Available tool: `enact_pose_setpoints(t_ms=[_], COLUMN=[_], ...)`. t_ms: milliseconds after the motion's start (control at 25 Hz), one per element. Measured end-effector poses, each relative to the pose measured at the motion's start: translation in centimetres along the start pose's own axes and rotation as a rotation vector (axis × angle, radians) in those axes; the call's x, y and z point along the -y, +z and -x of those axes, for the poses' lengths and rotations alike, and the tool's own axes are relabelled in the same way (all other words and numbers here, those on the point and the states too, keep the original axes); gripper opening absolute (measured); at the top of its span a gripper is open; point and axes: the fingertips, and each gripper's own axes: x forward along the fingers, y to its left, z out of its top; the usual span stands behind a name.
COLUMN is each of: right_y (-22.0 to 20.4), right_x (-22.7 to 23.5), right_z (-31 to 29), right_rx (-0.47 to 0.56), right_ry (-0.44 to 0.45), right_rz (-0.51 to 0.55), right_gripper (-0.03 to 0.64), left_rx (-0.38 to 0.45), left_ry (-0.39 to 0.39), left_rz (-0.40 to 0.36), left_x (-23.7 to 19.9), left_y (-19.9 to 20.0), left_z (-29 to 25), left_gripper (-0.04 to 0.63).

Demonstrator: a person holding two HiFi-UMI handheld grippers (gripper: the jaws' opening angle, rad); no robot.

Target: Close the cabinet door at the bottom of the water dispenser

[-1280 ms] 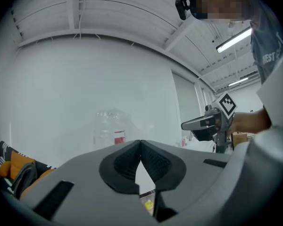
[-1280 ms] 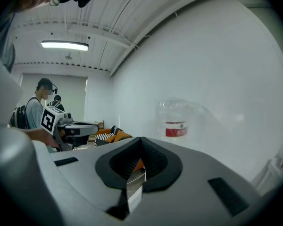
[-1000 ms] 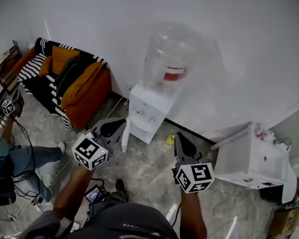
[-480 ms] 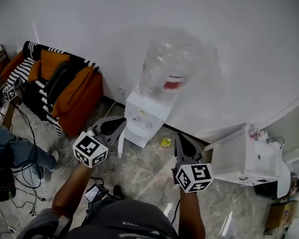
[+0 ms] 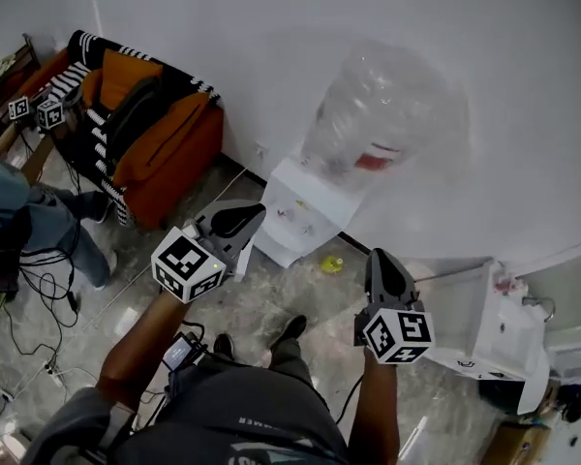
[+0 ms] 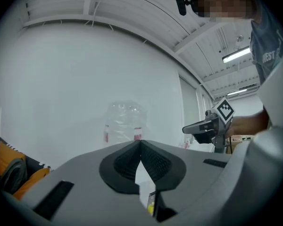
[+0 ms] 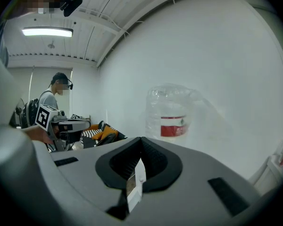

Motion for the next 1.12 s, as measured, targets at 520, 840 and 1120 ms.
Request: enact_pose_setpoints(t_ms=[520,840,1120], right_y=[-3.1,-6.3,-10.5], right_x=[5.5,7.9,10.0], right_z=[-9.3,-13.6,-16.4], right_rx=[-0.032,-0.070,-0.131], right_ry=[0.120,0.157,0.133], right_rz=[-0.023,-0.028,-0.054], right_gripper=[0.021,0.021,0.021], left_rx=[-0.100,-0.162,-0.236], left_ry=[0.196,0.265,0.267], left_rz=[-0.014,0.040,0.087], left_x=[-4.7,-6.7,-8.2], left_y=[-3.1,-7.2,-12.5], left_z=[-2.3,-4.1,-5.3], left_gripper=[0.015,0.015,0.015])
